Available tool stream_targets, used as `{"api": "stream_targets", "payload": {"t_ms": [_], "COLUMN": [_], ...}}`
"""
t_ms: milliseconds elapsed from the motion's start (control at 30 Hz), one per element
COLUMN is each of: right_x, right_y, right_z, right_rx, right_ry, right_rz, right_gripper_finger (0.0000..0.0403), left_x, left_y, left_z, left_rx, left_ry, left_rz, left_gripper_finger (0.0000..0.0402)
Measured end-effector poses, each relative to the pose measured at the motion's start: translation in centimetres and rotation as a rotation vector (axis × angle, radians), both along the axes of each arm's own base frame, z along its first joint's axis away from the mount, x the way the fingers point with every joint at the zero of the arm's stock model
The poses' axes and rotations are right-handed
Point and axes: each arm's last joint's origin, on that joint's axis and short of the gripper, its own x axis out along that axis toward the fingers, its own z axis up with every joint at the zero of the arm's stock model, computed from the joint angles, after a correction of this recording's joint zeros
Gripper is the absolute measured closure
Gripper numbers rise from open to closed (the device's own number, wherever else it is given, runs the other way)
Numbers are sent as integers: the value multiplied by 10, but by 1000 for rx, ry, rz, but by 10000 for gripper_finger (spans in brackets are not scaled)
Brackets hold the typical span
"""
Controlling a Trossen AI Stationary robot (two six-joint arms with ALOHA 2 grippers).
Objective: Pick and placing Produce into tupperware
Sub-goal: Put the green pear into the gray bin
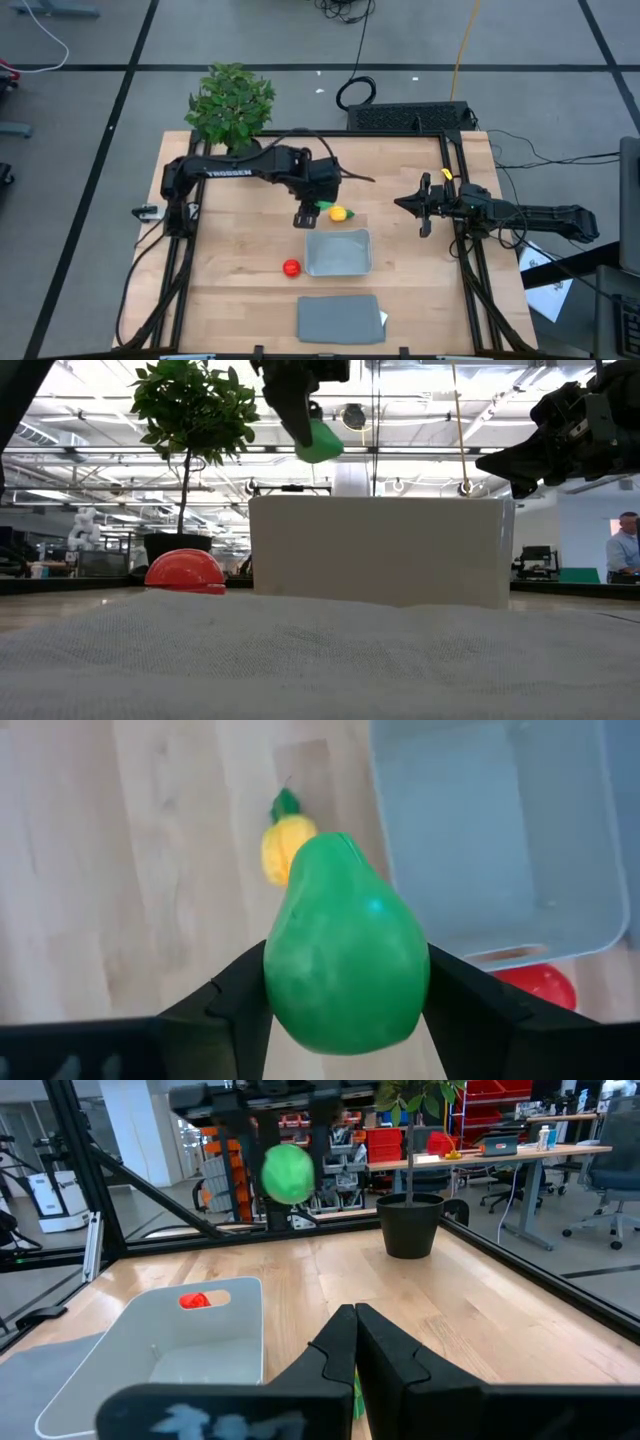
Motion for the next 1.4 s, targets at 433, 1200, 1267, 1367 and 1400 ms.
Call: {"api": "stream_targets", "payload": {"t_ms": [433, 1200, 1267, 1367, 1400], "right_x": [0, 1, 1, 1, 1], "right_y": [0, 0, 0, 0, 0], "right_z": [0, -1, -1, -1, -1], "right_rx": [0, 8, 9, 9, 9], "right_ry": [0, 11, 12, 13, 13], "right_rz": [0, -1, -1, -1, -1], "right_gripper_finger": [403, 403, 403, 403, 403], "left_x": [9, 49, 50, 53, 53], "left_y": [-35, -62, -63, -63, -63], "left_z": [3, -64, -71, -82, -85], "left_rx": [-33, -83, -85, -80, -79], "left_ry": [-93, -16, 13, 39, 52], "left_rz": [-78, -186, -209, -229, -235], "left_gripper_finger": [192, 192, 192, 192, 192]}}
